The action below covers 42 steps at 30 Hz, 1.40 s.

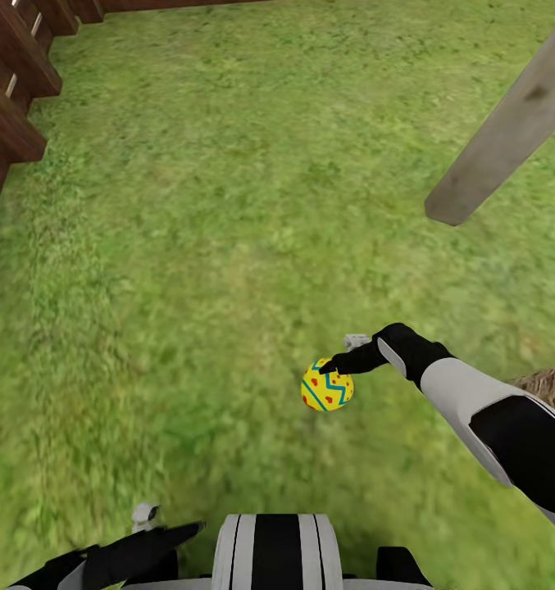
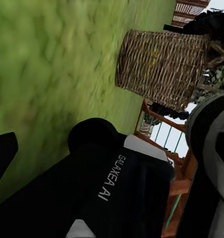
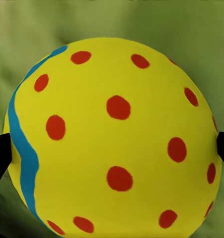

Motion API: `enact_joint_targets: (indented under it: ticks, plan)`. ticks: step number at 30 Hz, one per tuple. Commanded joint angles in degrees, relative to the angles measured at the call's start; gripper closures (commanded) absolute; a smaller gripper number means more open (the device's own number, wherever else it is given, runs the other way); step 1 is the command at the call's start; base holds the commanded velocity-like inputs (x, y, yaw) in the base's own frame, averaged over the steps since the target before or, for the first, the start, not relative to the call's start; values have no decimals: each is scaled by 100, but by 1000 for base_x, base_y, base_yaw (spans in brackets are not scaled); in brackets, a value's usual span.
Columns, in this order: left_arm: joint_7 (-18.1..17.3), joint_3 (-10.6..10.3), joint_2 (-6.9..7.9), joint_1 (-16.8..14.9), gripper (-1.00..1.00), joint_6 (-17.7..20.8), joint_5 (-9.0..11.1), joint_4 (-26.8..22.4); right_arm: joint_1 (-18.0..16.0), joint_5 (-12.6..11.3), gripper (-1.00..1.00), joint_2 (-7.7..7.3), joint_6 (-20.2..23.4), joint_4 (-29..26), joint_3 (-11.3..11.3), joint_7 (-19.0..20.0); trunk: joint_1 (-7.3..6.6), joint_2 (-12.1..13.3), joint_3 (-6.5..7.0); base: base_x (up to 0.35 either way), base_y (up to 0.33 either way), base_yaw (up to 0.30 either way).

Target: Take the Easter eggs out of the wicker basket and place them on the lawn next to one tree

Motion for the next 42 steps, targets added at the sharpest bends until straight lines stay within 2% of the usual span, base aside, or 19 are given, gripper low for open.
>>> enact_joint_targets:
  ticks: [1, 3, 6, 10, 42]
  plan:
    - [-187, -48, 41, 28, -100, -66, 44, -5, -2, -51, 100, 8, 27, -5, 44, -3, -1, -1, -3, 0, 0, 0]
    - [-227, -48, 95, 51, -100, -278, 45, -5, -2, -55, 100, 75, 25, 14, 39, -3, -1, -1, -3, 0, 0, 0]
    - [-227, -48, 117, 58, -100, -361, 43, -5, -2, -44, 100, 107, 10, 121, 38, -1, -1, -1, -3, 0, 0, 0]
    - [-227, -48, 120, 59, -100, -367, 43, -5, -2, -42, 100, 111, -71, 153, 38, -1, 10, -7, -91, 0, 0, 0]
    - [-227, -49, 106, 59, -100, -338, 43, -5, -2, -76, 100, 96, -81, 69, 9, 6, 10, -7, -91, 0, 0, 0]
